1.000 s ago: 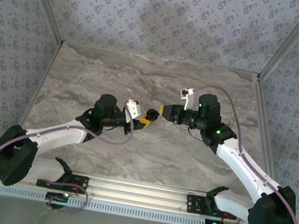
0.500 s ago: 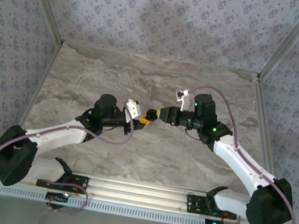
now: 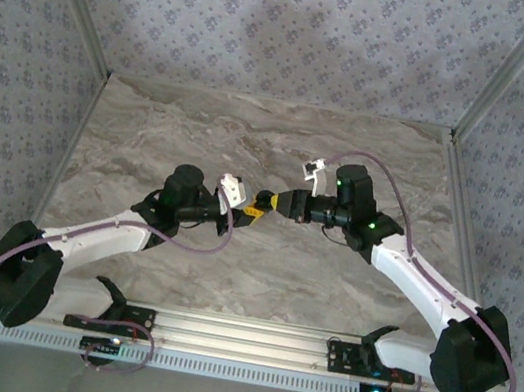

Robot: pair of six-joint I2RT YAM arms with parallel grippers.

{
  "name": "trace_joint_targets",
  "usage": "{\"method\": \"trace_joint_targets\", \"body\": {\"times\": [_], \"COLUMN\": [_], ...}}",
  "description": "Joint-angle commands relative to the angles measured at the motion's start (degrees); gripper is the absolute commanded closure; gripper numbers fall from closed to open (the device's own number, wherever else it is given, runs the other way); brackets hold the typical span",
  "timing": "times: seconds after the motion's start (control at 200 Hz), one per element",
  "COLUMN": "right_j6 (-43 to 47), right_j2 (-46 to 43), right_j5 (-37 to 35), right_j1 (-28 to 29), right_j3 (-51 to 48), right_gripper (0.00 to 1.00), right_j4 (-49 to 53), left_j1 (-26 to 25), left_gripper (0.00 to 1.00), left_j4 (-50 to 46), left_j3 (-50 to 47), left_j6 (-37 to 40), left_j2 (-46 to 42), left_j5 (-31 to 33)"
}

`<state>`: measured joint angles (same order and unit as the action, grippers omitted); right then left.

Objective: Insert the wireless bluetooth earbuds into the charging case

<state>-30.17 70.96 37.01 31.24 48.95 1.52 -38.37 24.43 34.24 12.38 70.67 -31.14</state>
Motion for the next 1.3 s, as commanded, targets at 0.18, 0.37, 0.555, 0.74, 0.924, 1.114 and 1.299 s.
{"method": "trace_joint_targets", "body": {"times": [0.18,0.37,0.555,0.74,0.924,1.114,1.299], "right_j6": [1.4,2.3,3.6,4.9,5.6,5.3,4.3], "right_j2": [-1.3,-2.9,-4.7,-1.4,2.7,3.9,-0.4], "right_j5": [1.9,-1.0,-2.3,3.3,9.0,15.4,16.9], "right_j1": [0.9,0.5,-1.2,-1.9,-1.2,0.1,-0.1], "right_j3": [1.0,1.3,1.7,4.0,6.2,6.4,3.0], "right_gripper": [0.66,0.58,0.43,0.38,0.38,0.42,0.47], "right_j4": [1.0,4.1,4.1,2.4,-0.8,-3.9,-6.5], "left_j1": [-0.4,-0.3,-0.3,-0.4,-0.3,-0.4,-0.2], "left_gripper": [0.88,0.88,0.88,0.88,0.88,0.88,0.88], "left_j4": [-0.2,-0.1,0.0,0.3,-0.4,-0.9,-1.1], "left_j3": [2.2,2.1,2.2,2.6,3.5,3.8,3.7], "left_j6": [0.1,0.1,0.1,-0.8,-0.9,-1.2,-1.4], "left_j2": [-1.3,-1.4,-2.0,-3.0,-3.1,-2.8,-2.0], "left_j5": [0.7,0.7,-1.5,-4.7,-6.5,-5.3,-4.2]}}
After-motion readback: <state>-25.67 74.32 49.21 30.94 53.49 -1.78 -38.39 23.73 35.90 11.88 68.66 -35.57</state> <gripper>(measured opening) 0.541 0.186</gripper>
